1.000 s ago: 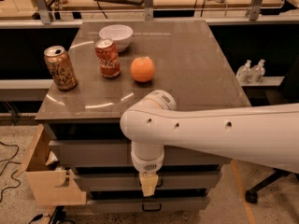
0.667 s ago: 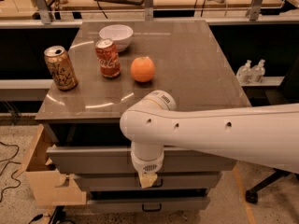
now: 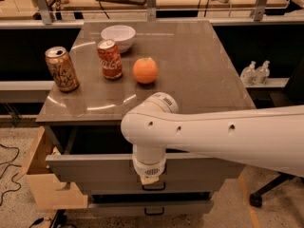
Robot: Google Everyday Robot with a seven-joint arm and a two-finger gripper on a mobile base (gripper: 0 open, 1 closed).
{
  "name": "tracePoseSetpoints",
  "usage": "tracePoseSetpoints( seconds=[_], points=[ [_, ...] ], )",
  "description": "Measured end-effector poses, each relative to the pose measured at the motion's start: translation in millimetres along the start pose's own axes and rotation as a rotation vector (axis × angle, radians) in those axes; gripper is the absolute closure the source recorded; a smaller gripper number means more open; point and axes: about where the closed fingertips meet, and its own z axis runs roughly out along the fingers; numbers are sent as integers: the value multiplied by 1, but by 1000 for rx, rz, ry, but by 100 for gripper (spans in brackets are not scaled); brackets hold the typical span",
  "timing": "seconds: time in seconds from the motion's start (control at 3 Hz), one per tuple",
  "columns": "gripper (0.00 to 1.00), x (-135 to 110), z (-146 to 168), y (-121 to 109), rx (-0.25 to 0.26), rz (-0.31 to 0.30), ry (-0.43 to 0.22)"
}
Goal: Open top drawer
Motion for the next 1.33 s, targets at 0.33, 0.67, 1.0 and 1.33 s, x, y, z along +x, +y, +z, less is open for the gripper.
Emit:
tracePoseSetpoints(
  seconds=[0.33,0.67,1.0,1.33],
  points=[
    [100,0,0,0,0,0,0],
    [100,0,0,11,12,14,-3],
    [100,0,-1,14,15,18,-3],
    [100,-1,-5,31,47,46,-4]
  ],
)
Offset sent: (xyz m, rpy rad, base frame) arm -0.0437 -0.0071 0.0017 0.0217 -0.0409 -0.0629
